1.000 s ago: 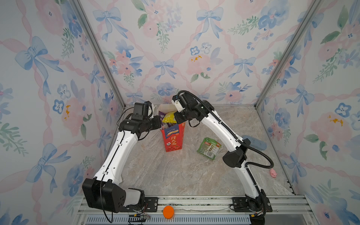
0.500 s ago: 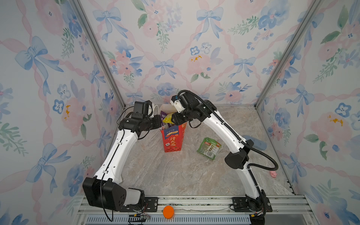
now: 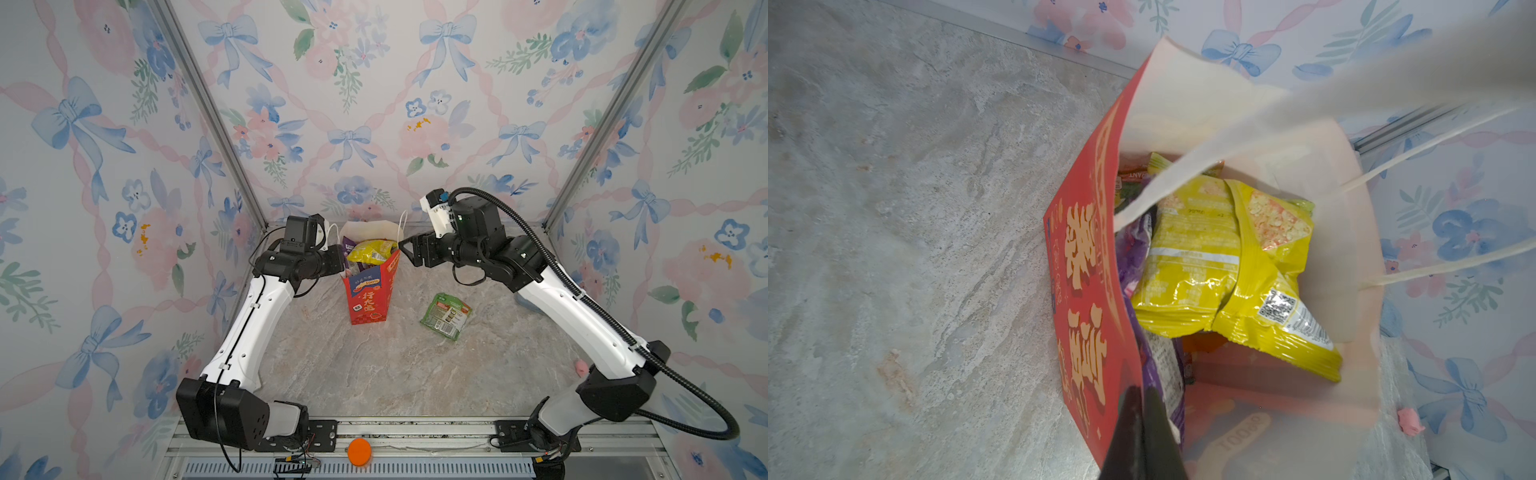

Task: Place the snacks into the paper bag
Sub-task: 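Raise the right gripper out of the bag and move it over the green packet, then lower the right gripper and grasp the green packet's edge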

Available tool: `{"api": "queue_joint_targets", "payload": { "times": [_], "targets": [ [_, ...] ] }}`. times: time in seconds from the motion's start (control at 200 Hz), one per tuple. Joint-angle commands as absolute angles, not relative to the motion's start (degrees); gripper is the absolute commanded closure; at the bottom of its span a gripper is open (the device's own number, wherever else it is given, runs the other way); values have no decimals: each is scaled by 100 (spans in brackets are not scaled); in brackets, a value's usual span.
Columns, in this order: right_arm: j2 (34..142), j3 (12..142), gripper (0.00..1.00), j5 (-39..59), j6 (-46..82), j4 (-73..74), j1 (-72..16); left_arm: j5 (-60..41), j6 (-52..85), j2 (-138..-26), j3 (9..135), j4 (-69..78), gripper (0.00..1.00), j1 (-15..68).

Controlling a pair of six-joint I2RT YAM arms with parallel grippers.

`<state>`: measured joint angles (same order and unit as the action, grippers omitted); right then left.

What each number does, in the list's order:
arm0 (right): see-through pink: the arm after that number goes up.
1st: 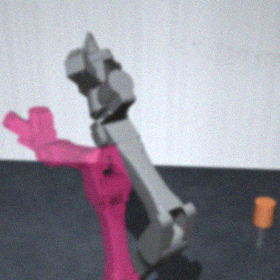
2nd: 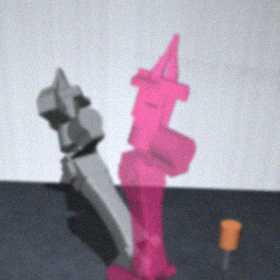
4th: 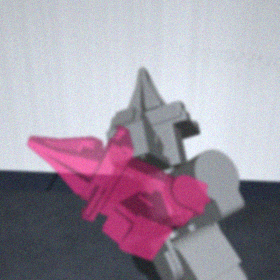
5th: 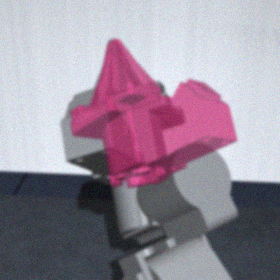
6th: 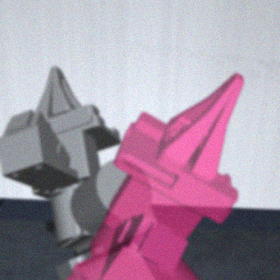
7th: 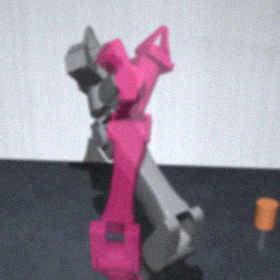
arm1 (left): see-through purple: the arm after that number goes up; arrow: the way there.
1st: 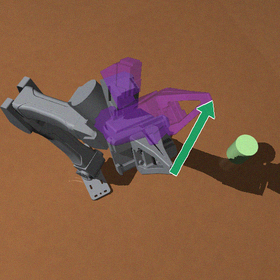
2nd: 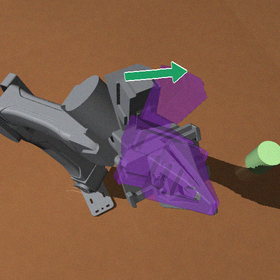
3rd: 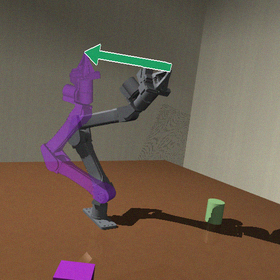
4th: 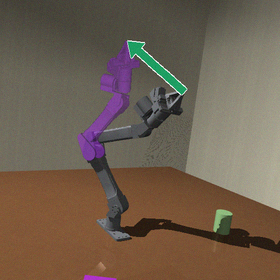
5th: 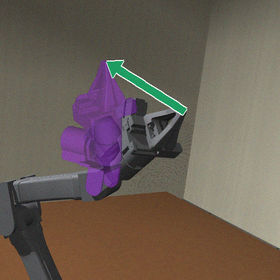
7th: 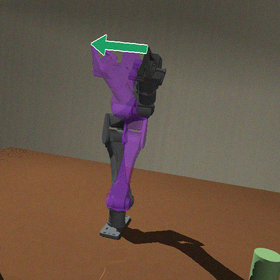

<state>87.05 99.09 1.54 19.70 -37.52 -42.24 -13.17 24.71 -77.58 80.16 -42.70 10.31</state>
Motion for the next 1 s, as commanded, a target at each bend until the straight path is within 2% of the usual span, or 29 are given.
{"api": "queue_joint_targets", "payload": {
  "times": [0.0, 0.105, 0.17, 0.345, 0.575, 0.995],
  "targets": [
    [8219, 8457, 20, -246, 2913, -3321, -3797, -1497, 2459, -7810, 8225, -4111, 100, 1015],
    [7694, 7026, 20, -208, 3688, -3084, -3380, -1568, 2467, -7845, 8227, -4074, 100, 1019],
    [7483, 6266, 24, -199, 4057, -2899, -3217, -1607, 2475, -7866, 8218, -4062, 100, 1016],
    [7553, 5085, 29, 42, 4654, -2477, -2879, -1645, 2494, -7928, 8180, -4060, 100, 1013],
    [8246, 4826, 31, 235, 4906, -2240, -2829, -1605, 2513, -7848, 8082, -4058, 100, 1019],
    [9072, 4823, 34, -256, 5282, -1742, -3041, -1582, 2495, -7808, 8060, -4056, 100, 1019]
  ]
}}
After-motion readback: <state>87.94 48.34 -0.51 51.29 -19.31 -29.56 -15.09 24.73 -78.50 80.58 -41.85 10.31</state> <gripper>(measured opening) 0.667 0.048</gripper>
